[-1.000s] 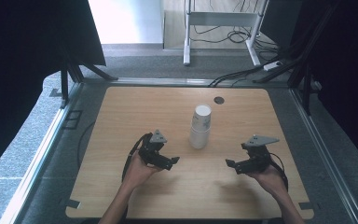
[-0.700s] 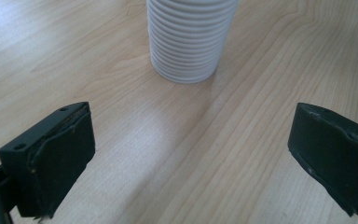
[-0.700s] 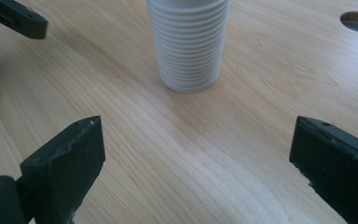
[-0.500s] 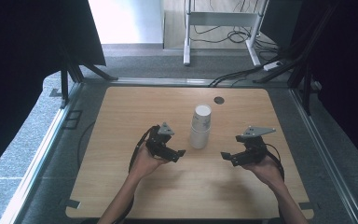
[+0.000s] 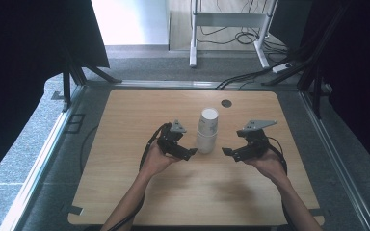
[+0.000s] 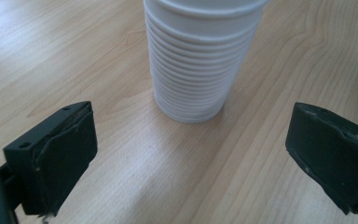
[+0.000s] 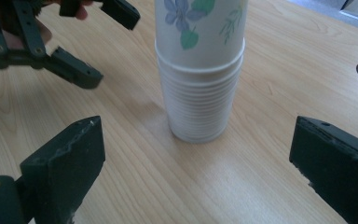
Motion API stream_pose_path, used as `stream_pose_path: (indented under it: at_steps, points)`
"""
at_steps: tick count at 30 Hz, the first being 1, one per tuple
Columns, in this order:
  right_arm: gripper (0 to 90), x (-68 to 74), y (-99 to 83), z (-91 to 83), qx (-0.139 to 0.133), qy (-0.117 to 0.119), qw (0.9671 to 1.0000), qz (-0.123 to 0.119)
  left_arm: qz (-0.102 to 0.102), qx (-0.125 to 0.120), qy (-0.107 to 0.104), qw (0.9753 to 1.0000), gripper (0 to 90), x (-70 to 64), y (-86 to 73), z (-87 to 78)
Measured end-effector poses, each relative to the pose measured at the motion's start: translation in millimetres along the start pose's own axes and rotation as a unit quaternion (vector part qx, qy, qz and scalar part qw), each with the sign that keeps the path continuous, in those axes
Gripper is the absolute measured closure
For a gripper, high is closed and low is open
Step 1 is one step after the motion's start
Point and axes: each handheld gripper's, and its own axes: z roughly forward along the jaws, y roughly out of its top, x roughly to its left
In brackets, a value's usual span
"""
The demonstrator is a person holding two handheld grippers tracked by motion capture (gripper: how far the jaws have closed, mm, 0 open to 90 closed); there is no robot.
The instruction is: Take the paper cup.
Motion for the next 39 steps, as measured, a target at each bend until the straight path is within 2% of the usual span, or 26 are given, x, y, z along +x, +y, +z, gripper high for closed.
stream_pose_path:
  at_steps: [8,28,36,39]
  points:
    - [4.5,-3.6,13.9,5.9,0.001,0.000,1.0000,-0.005,0.010,-0.003,0.002,0.9999,2.2,1.8,11.8,10.8]
    - [12.3,-12.3,52.4,25.4,-0.004,0.008,0.9999,-0.008,0.012,-0.013,-0.002,0.9998,3.5,1.6,31.5,30.0]
    - [13.3,-12.9,68.9,32.9,-0.002,0.013,0.9999,-0.011,0.010,-0.022,-0.004,0.9997,6.5,3.0,34.5,35.6]
    - [14.3,-13.0,77.8,36.4,-0.005,0.022,0.9997,-0.004,0.015,-0.025,0.000,0.9996,9.6,2.7,35.2,37.1]
